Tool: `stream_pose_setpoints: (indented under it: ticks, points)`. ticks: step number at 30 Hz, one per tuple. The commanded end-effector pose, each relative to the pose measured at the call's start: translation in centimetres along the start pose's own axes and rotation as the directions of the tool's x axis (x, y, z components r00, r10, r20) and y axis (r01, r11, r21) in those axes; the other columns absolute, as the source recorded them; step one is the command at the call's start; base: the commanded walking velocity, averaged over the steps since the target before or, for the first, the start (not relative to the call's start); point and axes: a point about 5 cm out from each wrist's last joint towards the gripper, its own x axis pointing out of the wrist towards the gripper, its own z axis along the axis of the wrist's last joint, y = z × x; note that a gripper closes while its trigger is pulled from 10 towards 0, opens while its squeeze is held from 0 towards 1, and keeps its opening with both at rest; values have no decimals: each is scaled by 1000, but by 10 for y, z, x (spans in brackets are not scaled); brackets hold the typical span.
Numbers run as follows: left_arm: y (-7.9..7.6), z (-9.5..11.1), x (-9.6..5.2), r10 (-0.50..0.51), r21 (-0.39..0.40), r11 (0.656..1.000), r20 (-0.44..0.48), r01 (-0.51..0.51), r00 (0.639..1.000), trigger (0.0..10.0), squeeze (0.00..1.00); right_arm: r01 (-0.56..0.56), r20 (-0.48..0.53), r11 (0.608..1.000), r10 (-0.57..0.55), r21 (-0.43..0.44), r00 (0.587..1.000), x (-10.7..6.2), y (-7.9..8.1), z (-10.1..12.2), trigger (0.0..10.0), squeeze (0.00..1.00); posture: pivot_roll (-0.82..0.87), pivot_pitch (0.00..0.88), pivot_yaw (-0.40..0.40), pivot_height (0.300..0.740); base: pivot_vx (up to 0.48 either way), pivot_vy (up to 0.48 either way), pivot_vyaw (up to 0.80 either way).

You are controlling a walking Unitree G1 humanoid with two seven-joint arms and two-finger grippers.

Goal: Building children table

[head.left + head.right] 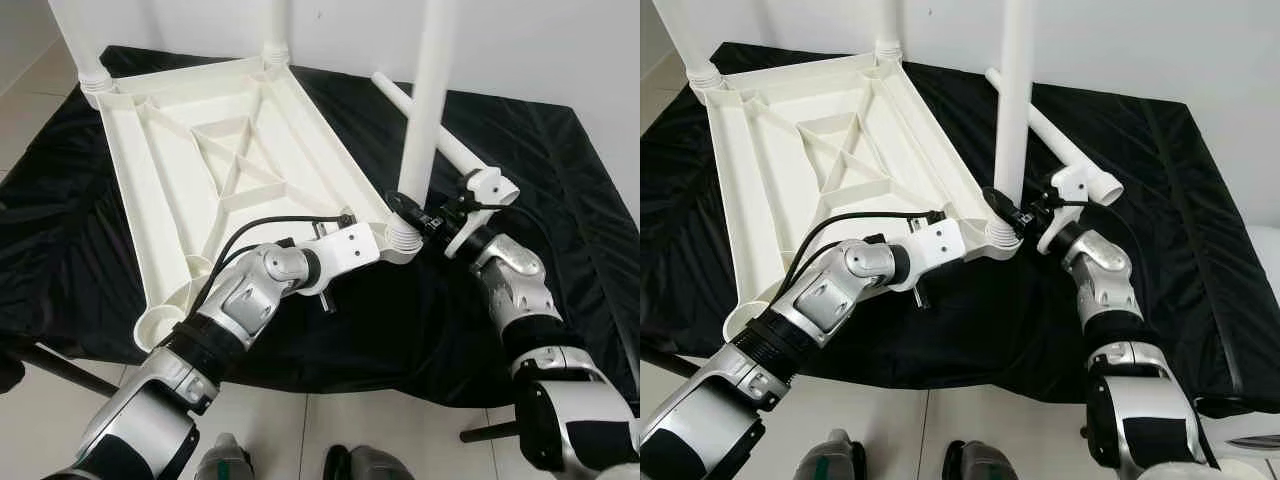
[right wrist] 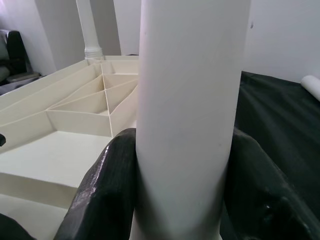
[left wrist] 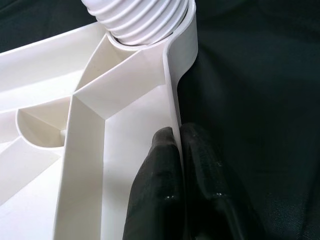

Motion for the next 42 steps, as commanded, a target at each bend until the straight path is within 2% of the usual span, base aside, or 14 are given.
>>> stream_pose_setpoints:
  ticks: [1,3,4,5,6,17,21,22,26,32,38,40,41,42]
  points:
    - [-7,9,0,-78,67,995,40,75,996,10000,0,126,-117,990,-118,62,986,-26,-9,-28,10000,0,12,92,-22,740,0,0,0]
    - [-7,9,0,-79,63,995,42,77,996,10000,0,128,-109,990,-121,62,987,-25,-9,-27,10000,0,12,93,-22,740,0,0,0]
    - [-6,10,0,-77,57,996,44,74,996,10000,169,129,-102,990,-122,61,987,-25,-9,-26,10000,0,12,93,-22,740,0,0,0]
    - [-6,10,0,-77,57,996,44,74,996,10000,169,129,-102,990,-122,61,987,-25,-9,-26,10000,0,12,93,-22,740,0,0,0]
    - [-6,10,0,-71,49,996,44,69,997,10000,1000,127,-94,990,-121,58,988,-23,-9,-24,10000,0,12,92,-25,740,0,0,0]
    - [-2,13,-2,-66,33,997,63,64,996,10000,1000,127,-35,990,-125,59,992,-14,-10,-11,10000,0,20,88,-34,740,0,0,0]
    - [2,16,-3,-50,41,998,66,47,997,10000,1000,121,21,990,-123,72,992,-8,-12,0,10000,0,22,85,-37,740,0,0,0]
    - [6,28,-8,-53,47,998,112,48,992,10000,0,105,117,991,-115,87,986,3,-14,23,10000,0,24,81,-42,740,0,0,0]
    - [10,38,-11,-51,36,998,159,46,986,10000,0,94,164,990,-111,107,980,10,-15,35,10000,0,24,79,-43,740,0,0,0]
    - [23,51,-18,0,-59,998,266,16,964,10000,0,69,228,991,-95,118,969,19,-12,51,10000,0,29,64,-48,740,0,0,0]
    - [32,57,-22,67,-149,989,328,-19,942,10000,0,72,218,992,-93,104,971,17,-13,50,10000,0,34,52,-52,740,0,0,0]
    - [37,64,-28,122,-231,972,385,-33,915,10000,0,93,179,990,-110,101,978,14,-14,44,10000,0,39,38,-58,740,0,0,0]
    - [37,64,-28,122,-231,972,385,-33,915,10000,0,93,179,990,-110,101,978,14,-14,44,10000,0,39,38,-58,740,0,0,0]
    - [40,65,-30,151,-275,961,401,-38,904,10000,0,106,156,989,-122,105,980,13,-14,40,10000,0,40,34,-59,740,0,0,0]
